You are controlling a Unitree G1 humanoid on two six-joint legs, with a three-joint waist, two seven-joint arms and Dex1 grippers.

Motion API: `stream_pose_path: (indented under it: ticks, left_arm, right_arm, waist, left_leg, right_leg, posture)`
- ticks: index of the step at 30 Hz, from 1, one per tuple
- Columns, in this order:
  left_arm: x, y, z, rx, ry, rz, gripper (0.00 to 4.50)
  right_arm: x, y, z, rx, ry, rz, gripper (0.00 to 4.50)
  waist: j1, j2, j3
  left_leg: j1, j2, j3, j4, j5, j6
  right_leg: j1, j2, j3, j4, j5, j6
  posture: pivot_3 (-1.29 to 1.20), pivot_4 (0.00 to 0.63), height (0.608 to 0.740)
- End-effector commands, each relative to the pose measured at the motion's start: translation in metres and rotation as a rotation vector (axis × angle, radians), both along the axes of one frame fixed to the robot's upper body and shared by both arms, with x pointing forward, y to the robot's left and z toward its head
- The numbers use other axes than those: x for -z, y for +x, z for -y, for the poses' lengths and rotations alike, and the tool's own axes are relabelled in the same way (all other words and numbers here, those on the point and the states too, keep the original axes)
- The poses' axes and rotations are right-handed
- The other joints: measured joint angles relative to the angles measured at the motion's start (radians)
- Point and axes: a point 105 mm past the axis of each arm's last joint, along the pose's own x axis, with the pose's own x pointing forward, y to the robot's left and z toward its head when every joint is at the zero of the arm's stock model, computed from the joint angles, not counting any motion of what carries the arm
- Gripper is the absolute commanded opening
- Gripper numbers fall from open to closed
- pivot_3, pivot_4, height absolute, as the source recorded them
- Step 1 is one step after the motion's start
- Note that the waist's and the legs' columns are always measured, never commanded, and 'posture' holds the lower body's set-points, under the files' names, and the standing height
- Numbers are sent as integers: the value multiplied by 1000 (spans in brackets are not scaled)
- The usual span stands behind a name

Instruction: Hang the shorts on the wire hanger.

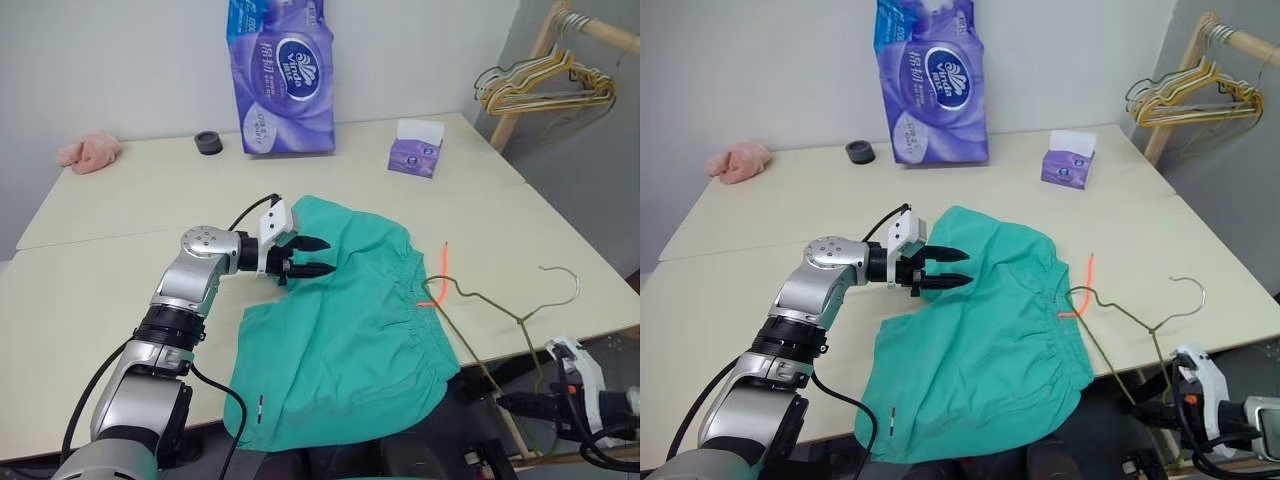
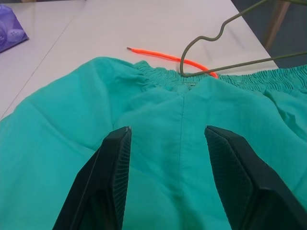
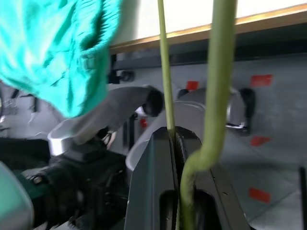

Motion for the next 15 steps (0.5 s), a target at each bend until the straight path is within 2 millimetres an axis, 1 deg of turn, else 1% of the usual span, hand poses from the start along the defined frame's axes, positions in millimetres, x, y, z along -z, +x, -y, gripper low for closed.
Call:
stream_pose_path:
  ticks: [1,6,11,15]
  left_arm:
    - [-10,2,3,9,1,47,2570]
    - [-12,2,4,6,2,55,2570]
    - [-10,2,3,-2,9,61,2570]
    - [-11,3,3,-9,10,65,2570]
  right_arm:
    - [-4,8,-11,-34,38,17,0]
    - [-4,23,-17,-33,76,21,0]
    - [-9,39,-19,5,121,57,0]
    - [-11,44,-20,15,144,68,0]
  waist:
    - [0,0,0]
    - [1,0,0]
    - [2,0,0]
    - [3,0,0]
  left_leg:
    - [0,0,0,0,0,0]
    - [0,0,0,0,0,0]
    - [-1,0,-1,0,0,0]
    - [-1,0,-1,0,0,0]
  right_leg:
    - [0,0,0,0,0,0]
    - [0,0,0,0,0,0]
    - [0,0,0,0,0,0]
    - [0,0,0,0,0,0]
  posture:
    - [-194,93,740]
    - [-189,94,740]
    - [-183,94,740]
    - [-179,92,740]
